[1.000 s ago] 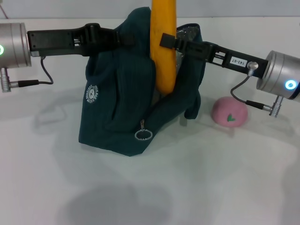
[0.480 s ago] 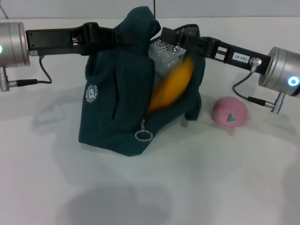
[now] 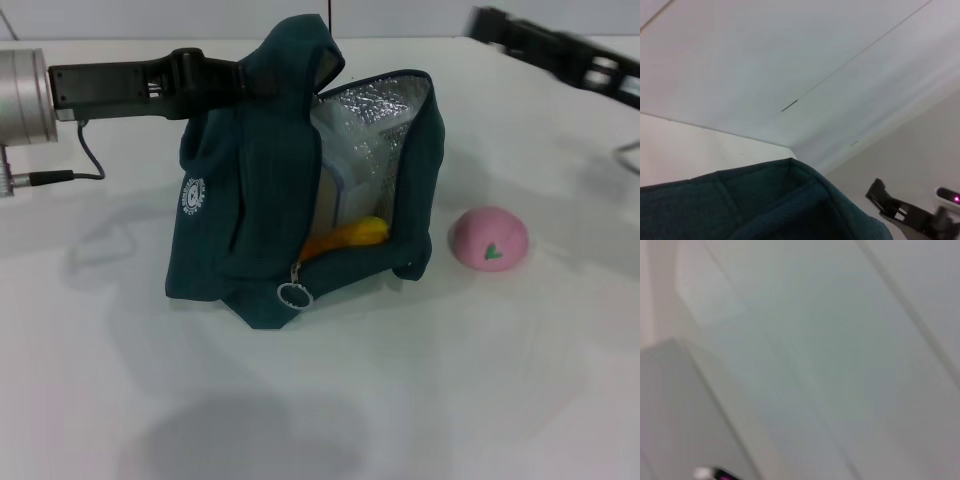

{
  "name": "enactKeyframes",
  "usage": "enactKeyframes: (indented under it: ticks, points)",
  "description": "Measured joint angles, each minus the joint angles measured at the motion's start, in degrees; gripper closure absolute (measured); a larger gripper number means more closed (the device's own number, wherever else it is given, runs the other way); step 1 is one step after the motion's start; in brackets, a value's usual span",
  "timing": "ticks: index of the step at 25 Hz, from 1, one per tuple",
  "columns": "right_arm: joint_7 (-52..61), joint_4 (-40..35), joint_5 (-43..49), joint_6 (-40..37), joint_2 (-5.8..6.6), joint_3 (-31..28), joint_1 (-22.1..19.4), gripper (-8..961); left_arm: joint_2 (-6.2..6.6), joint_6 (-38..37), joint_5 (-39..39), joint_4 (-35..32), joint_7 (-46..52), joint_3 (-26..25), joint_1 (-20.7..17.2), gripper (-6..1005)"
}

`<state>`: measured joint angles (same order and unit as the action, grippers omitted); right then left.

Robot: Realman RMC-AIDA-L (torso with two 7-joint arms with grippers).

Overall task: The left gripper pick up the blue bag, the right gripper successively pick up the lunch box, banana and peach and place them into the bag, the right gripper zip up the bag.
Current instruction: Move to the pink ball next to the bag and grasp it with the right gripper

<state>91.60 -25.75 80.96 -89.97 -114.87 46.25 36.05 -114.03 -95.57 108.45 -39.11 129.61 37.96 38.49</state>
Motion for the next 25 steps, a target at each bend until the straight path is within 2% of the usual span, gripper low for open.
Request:
enactKeyframes:
  ticks: [1, 4, 7, 9, 11, 16, 19, 21, 25]
  points:
    - [0.2, -3.7, 0.4, 1.1, 0.58, 0.5, -2.8, 70, 0.01, 0.0, 0.0, 0.0, 0.0, 0.0, 0.0, 966]
    - [0.6, -8.7, 2.7, 3.2, 2.31, 1.6, -7.7, 72, 0.02, 0.0, 0.0, 0.0, 0.0, 0.0, -0.1, 966]
    - [0.6, -10.3, 8.6, 3.9, 3.98, 1.8, -10.1, 73, 0.03, 0.0, 0.0, 0.0, -0.1, 0.0, -0.1, 966]
    - [0.3, -10.4, 12.8, 5.0, 4.15, 1.8, -10.4, 74, 0.0, 0.0, 0.0, 0.0, -0.1, 0.0, -0.1, 966]
    - [0.1, -10.4, 16.0, 6.8, 3.69, 1.8, -10.5, 76, -0.14, 0.0, 0.0, 0.0, -0.1, 0.0, 0.0, 966]
    - [-1.2, -10.5, 25.4, 13.0, 0.25, 2.2, -8.4, 83, -0.27, 0.0, 0.0, 0.0, -0.1, 0.0, 0.0, 965]
    - [-1.8, -10.1, 27.0, 15.0, -0.36, 3.9, -6.9, 88, -0.28, 0.0, 0.0, 0.0, -0.1, 0.0, 0.0, 965]
    - [-2.0, -10.0, 26.9, 17.0, -0.42, 7.1, -6.2, 91, -0.27, 0.0, 0.0, 0.0, 0.0, 0.0, -0.1, 965]
    - [-2.0, -10.3, 26.7, 18.7, -0.44, 9.4, -6.1, 98, -0.23, 0.0, 0.0, 0.0, 0.0, 0.1, -0.1, 965]
